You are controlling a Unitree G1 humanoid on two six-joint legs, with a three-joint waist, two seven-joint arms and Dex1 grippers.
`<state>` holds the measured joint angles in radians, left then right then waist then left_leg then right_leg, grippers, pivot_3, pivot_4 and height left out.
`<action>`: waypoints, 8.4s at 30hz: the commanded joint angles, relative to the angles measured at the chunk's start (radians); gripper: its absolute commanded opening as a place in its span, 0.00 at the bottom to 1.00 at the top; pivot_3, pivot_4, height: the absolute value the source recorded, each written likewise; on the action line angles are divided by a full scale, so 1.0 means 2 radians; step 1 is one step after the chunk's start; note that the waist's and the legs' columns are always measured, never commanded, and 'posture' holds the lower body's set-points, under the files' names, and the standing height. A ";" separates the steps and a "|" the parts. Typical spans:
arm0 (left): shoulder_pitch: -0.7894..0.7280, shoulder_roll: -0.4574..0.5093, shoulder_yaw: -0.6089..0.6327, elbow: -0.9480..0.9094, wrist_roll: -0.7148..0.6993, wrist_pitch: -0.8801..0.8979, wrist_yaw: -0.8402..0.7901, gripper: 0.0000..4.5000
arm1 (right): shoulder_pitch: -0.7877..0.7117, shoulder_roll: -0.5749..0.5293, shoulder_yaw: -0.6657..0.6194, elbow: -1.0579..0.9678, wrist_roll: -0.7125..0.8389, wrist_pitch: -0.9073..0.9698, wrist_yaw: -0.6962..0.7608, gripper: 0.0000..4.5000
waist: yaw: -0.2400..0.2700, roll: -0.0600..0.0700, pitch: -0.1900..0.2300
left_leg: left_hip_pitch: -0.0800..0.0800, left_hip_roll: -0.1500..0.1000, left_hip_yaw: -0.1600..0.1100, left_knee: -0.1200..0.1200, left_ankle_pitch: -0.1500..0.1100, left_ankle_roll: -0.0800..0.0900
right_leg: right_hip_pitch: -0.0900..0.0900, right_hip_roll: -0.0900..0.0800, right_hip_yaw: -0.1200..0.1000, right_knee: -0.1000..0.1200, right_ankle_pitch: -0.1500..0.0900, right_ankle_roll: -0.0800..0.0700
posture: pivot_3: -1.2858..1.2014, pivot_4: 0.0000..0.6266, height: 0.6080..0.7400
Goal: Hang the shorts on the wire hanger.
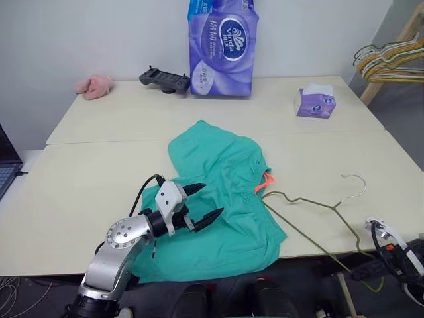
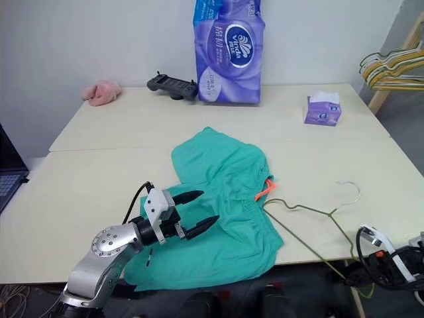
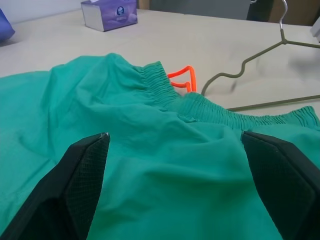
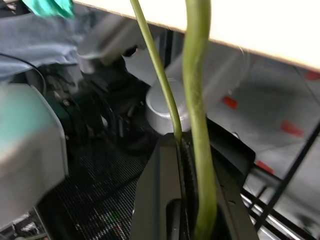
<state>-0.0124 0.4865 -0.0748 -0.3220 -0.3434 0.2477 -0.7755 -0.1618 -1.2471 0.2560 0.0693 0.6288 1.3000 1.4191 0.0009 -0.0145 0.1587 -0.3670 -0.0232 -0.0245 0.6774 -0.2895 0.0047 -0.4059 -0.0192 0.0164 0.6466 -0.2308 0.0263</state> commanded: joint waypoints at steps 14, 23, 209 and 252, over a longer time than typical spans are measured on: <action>-0.004 -0.007 0.002 -0.013 0.008 -0.014 0.007 0.99 | -0.165 0.157 0.027 0.186 -0.098 -0.025 -0.141 0.00 | -0.004 -0.014 -0.008 | 0.002 0.002 0.000 0.000 0.000 0.000 | 0.001 0.000 -0.001 0.000 0.001 -0.002 | 0.53 0.17 1.00; -0.017 -0.010 -0.004 0.006 0.013 -0.025 0.003 0.99 | -0.235 0.189 -0.027 0.246 -0.106 -0.040 -0.181 0.00 | 0.000 -0.018 -0.014 | 0.001 0.001 0.001 0.001 0.000 0.000 | 0.001 -0.002 -0.001 -0.002 0.003 -0.002 | 0.52 0.15 1.00; -0.499 0.082 0.054 0.558 0.131 -0.024 -0.281 0.00 | -0.370 0.530 -0.118 0.274 -0.191 -0.396 -0.317 0.38 | -0.049 -0.009 -0.052 | -0.016 -0.002 0.001 0.010 0.001 -0.002 | -0.019 -0.003 0.001 0.016 0.005 -0.001 | 0.51 0.01 1.00; -0.574 0.118 -0.084 0.763 0.238 -0.302 -0.355 0.00 | -0.320 0.300 -0.054 0.050 -0.176 -0.227 -0.229 0.01 | -0.040 -0.009 -0.052 | -0.016 -0.002 0.002 0.010 0.000 0.000 | -0.018 -0.003 0.000 0.013 0.005 -0.001 | 0.49 0.04 1.00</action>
<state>-1.1332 0.6797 -0.2684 1.1777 0.1212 -0.3753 -1.4792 -0.7784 -0.5951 0.2176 0.1130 0.2994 0.8433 0.9931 -0.0799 -0.0324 0.0550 -0.3992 -0.0280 -0.0209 0.6976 -0.2904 0.0054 -0.4422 -0.0258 0.0170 0.6722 -0.2212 0.0236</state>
